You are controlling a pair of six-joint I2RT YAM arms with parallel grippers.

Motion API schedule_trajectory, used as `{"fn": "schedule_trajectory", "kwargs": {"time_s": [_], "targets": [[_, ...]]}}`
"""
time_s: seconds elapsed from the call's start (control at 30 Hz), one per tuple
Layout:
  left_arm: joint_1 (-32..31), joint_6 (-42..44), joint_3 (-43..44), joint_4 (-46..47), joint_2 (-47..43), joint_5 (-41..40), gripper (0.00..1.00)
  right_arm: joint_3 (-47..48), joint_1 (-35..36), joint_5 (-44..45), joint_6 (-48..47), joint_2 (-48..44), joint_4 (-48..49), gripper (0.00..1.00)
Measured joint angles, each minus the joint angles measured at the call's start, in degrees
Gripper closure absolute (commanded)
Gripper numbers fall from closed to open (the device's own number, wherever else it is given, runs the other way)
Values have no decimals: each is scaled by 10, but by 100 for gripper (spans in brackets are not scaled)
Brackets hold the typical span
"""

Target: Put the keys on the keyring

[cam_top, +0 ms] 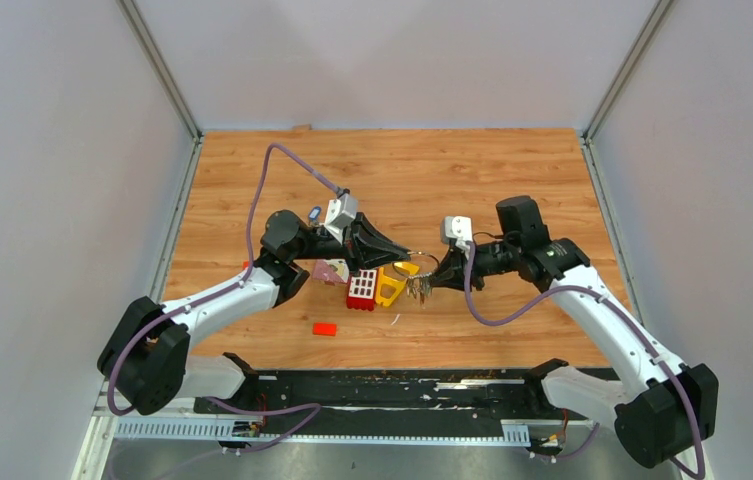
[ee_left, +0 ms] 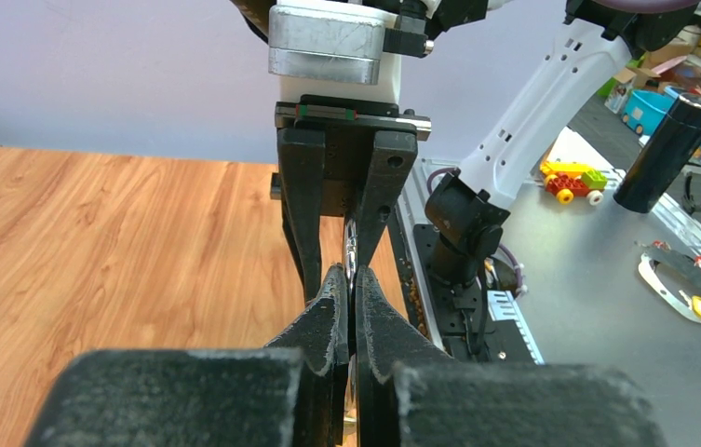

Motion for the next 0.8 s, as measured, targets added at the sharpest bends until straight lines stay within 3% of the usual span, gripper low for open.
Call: {"fn": "schedule_trajectory", "kwargs": {"time_s": [0.33, 0.8], "targets": [[1, 20, 0, -15, 0, -1, 100, 2, 0, 18, -12, -35, -17, 86], [1, 48, 0, -36, 0, -1, 100, 12, 0, 64, -21, -50, -23, 87]]}}
